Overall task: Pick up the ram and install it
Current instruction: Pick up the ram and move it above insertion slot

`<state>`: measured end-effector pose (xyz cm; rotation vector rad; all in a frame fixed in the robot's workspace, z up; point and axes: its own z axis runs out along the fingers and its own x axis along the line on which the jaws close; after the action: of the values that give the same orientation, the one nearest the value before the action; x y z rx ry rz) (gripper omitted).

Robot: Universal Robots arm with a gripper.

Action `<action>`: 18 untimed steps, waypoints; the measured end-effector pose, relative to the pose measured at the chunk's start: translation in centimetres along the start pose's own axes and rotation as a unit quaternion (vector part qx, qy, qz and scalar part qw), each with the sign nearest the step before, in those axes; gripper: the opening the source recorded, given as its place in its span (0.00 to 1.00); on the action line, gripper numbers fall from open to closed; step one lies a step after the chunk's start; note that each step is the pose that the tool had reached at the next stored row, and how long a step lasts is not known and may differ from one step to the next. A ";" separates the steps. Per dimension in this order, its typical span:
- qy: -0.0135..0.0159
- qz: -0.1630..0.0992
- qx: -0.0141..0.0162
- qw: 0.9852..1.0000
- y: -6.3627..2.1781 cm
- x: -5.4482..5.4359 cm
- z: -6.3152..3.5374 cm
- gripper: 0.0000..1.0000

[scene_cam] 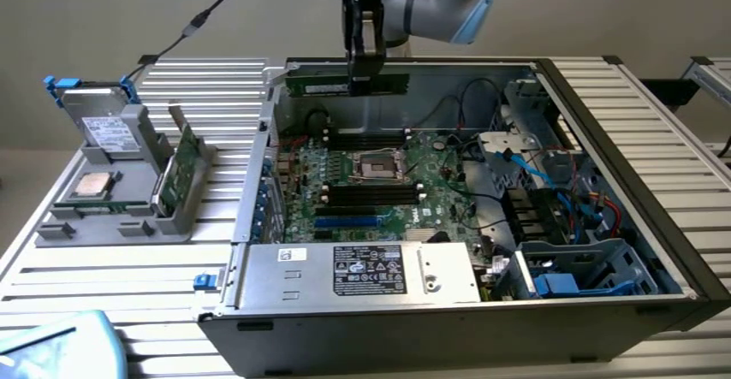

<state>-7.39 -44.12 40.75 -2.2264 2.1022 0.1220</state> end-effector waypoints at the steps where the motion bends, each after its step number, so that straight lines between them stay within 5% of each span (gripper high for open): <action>1: 0.000 0.002 0.000 1.000 -0.12 0.0 0.12 0.14; 18: 0.001 0.023 0.002 1.000 -4.17 0.0 2.30 0.14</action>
<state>-3.24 -43.61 38.47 -2.1773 2.1528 0.1172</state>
